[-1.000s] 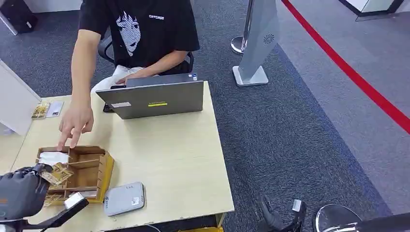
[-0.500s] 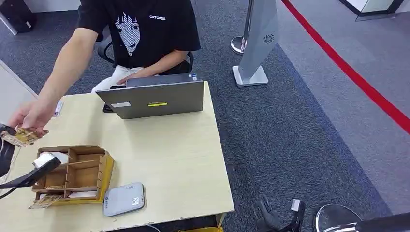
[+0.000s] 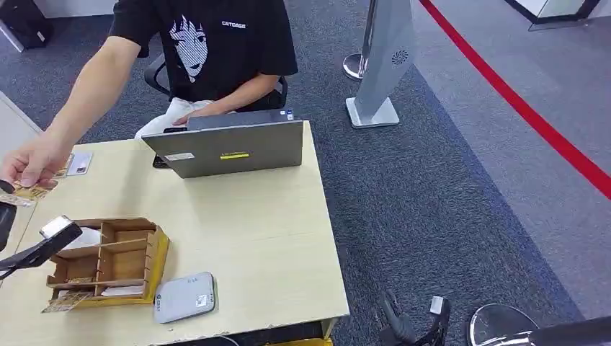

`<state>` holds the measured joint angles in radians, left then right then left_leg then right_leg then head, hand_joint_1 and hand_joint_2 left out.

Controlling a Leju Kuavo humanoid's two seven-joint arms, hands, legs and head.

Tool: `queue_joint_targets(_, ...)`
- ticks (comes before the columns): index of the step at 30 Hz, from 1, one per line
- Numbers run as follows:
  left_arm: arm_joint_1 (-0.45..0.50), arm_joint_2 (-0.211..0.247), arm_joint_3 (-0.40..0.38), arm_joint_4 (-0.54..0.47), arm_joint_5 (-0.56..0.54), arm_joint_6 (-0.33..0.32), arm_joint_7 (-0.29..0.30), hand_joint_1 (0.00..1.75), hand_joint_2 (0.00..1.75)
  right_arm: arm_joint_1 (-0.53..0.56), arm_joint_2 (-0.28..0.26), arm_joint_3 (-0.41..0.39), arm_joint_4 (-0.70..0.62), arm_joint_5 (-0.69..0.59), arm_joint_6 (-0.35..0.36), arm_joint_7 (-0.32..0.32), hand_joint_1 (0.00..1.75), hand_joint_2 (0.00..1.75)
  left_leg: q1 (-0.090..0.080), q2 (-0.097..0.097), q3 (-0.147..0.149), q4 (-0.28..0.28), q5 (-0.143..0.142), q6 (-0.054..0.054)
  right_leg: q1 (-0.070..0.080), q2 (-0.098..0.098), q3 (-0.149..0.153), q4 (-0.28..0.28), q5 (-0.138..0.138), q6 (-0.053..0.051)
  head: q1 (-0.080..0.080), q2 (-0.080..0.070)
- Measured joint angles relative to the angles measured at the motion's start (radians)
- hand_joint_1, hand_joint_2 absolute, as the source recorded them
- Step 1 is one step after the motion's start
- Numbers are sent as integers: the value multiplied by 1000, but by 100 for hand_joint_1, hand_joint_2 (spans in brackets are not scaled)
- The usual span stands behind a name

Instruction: Pass the card to the sensor for recognition and then transmit it.

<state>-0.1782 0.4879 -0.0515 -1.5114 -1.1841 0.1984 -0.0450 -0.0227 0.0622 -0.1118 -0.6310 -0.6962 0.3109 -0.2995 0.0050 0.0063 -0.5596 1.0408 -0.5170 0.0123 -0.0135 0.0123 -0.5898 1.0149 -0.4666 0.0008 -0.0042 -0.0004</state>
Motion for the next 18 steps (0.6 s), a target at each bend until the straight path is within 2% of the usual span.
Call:
queue_joint_targets(3,5,-4,0,0,13,35,0,0,175,0,0,3,0,-14,-3,0,0,175,0,0,0,0,0,0,0,0,0,0,0,0,0,0)
queue_joint_targets(7,44,-21,11,-22,77,166,-34,0,175,1,0,11,0,-25,-9,0,0,175,0,0,0,0,0,0,0,0,0,0,0,0,0,0)
queue_joint_targets(9,82,-51,31,-62,157,249,-75,0,175,3,0,15,0,-37,-17,0,0,175,0,0,0,0,0,0,0,0,0,0,0,0,0,0)
queue_joint_targets(12,176,-132,87,-187,384,388,-194,0,175,12,0,18,-4,-55,-28,-6,0,175,-1,2,0,0,-1,1,-1,2,0,-1,0,0,0,0)
queue_joint_targets(15,281,-243,135,-337,609,471,-338,0,175,28,0,18,-14,-70,-38,-9,0,175,-1,1,0,0,-3,3,-1,1,1,-2,-1,1,0,0)
queue_joint_targets(17,342,-304,168,-419,800,470,-432,0,175,36,0,18,-22,-78,-45,-10,0,175,-1,1,-1,0,-3,3,-1,2,1,-2,-2,2,0,0)
queue_joint_targets(18,367,-345,194,-459,929,446,-486,0,175,41,0,18,-27,-83,-49,-9,0,175,-2,2,0,0,-4,3,-2,2,1,-3,-2,2,0,0)
